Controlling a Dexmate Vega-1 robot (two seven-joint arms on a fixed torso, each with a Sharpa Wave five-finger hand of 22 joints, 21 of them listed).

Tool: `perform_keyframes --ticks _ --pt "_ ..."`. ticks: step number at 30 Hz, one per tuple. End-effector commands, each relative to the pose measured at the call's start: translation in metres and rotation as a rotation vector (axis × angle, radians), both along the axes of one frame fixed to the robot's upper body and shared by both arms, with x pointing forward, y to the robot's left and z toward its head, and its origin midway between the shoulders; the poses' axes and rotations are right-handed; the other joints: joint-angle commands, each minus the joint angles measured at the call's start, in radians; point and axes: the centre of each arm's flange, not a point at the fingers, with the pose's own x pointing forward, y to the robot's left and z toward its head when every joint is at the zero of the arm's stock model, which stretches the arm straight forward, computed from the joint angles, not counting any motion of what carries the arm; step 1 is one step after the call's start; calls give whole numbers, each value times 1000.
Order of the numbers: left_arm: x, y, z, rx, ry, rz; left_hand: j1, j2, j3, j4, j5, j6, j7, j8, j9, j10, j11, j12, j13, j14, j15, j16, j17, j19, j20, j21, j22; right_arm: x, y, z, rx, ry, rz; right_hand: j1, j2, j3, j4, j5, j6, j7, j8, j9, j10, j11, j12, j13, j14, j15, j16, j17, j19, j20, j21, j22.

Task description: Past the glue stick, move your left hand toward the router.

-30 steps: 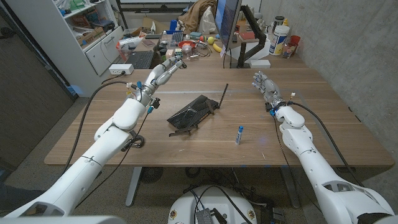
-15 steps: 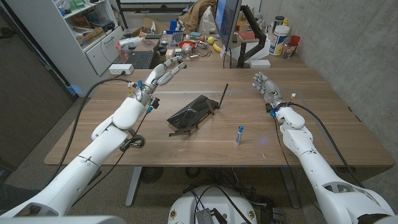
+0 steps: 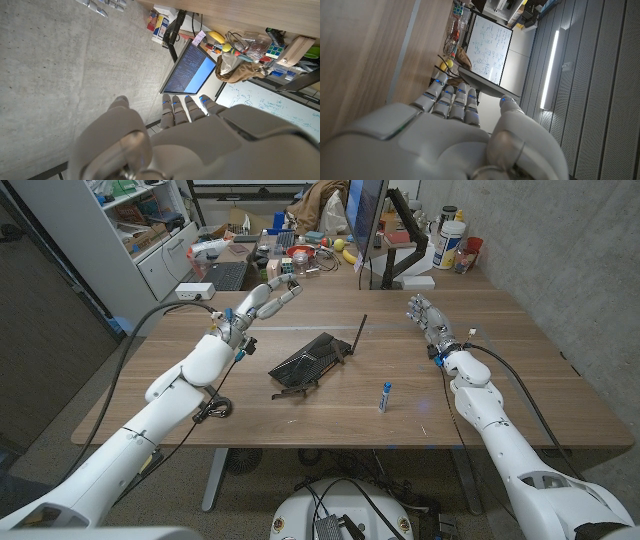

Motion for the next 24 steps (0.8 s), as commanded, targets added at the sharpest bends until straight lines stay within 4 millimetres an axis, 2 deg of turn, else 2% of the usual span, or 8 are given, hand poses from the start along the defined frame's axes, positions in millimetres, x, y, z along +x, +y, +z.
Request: perform_keyframes --ticks 1,24 --pt "0 -6 -1 89 -22 97 15 3 4 -7 -3 11 -4 4 4 8 1 2 3 9 -15 3 2 2 -1 6 1 0 -1 3 4 -7 -4 -8 0 2 -5 7 5 -3 -4 6 8 -4 -1 6 12 2 -2 3 12 -9 -2 2" --pt "8 -22 -15 210 -1 150 30 8 7 -15 -5 19 -14 1 4 14 -7 1 3 16 -20 3 2 2 17 7 1 -2 -2 4 12 -18 -15 -10 1 2 -7 7 8 -5 -4 6 11 -4 -2 6 15 2 -3 3 16 -8 -11 3"
